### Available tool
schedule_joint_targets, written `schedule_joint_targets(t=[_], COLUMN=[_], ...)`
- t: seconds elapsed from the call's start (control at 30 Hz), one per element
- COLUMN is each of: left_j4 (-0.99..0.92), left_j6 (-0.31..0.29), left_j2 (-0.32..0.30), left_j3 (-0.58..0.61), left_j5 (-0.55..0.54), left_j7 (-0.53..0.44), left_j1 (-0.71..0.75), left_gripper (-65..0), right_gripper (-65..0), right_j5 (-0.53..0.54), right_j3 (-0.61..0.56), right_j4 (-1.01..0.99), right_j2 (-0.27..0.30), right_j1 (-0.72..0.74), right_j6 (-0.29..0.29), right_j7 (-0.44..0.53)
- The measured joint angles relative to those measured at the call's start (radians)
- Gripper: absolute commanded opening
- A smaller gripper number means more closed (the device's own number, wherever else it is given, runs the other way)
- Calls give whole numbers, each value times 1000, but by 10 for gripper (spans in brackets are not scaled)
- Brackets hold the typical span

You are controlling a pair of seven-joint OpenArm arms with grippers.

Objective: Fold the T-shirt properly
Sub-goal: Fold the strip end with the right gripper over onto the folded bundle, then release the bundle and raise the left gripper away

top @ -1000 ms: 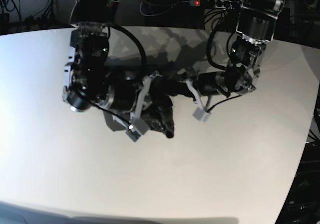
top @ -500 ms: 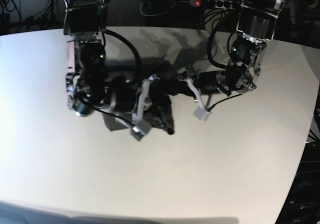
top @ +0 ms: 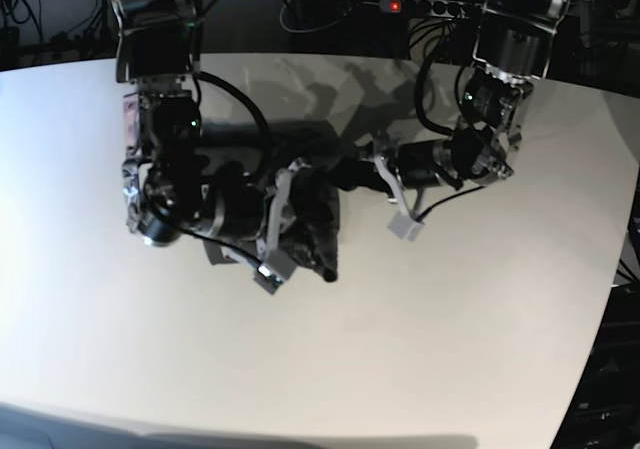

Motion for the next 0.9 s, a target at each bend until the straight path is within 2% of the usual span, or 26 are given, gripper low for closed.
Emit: schedule_joint_targets(t=[0.3, 0.67, 0.77, 0.9], left_j4=[1, 1, 1, 1], left_j6=[-5, -4, -5, -5], left_j2=[-4, -6, -6, -6], left_j3=[0, 0, 0, 0], left_j5=[-2, -8, -8, -8], left_j7=[3, 3, 3, 3], left_j1=[2, 2, 2, 2], left_gripper=[-628, -628, -628, -628], right_gripper=[-643, -634, -553, -406], right_j5=[0, 0, 0, 0], right_j3=[-3, -90, -89, -85], right_j4=[-134, -144, -144, -146], right_j2=[35, 40, 39, 39], right_j1=[34, 37, 37, 42], right_j6=[0, 0, 0, 0], right_j7=[47, 69, 69, 93])
